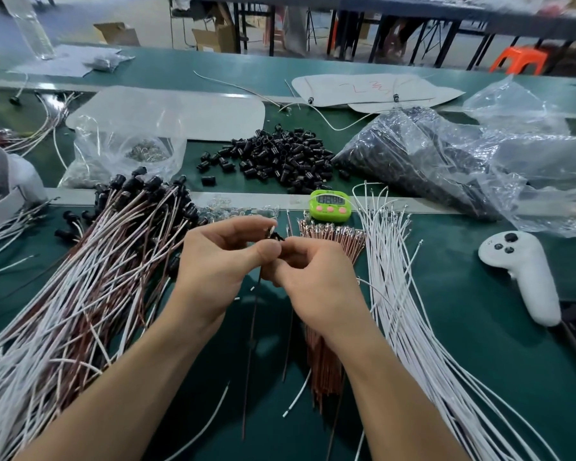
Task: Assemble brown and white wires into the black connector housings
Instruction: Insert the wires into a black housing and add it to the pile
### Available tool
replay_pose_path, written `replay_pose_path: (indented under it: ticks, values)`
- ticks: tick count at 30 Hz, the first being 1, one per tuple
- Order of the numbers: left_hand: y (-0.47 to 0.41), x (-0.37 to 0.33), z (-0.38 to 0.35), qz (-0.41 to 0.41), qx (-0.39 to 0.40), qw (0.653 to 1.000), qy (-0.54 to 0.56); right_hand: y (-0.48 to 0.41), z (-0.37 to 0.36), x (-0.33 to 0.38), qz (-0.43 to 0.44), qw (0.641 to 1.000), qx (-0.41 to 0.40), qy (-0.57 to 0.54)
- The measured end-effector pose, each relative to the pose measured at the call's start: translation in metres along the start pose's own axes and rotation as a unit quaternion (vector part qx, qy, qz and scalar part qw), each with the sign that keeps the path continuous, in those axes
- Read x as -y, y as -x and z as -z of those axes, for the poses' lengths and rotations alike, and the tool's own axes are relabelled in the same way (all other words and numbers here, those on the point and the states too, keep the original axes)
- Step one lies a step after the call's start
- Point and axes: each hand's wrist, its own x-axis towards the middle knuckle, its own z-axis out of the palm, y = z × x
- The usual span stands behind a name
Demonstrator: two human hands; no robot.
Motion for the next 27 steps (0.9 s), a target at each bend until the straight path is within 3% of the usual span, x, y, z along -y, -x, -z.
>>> replay_pose_path:
  ticks: [14, 27]
  values:
    - [-0.0035, -0.0019, 0.0045, 0.027, 0.054, 0.998, 0.0, -0.0006, -0.0005, -0.0018, 0.031, 0.998, -0.025, 0.058]
    - [-0.0049, -0.0016, 0.0052, 0.044, -0.032, 0.998, 0.024, -0.0004, 0.0025, 0.0013, 0.009, 0.999, -0.039, 0.036]
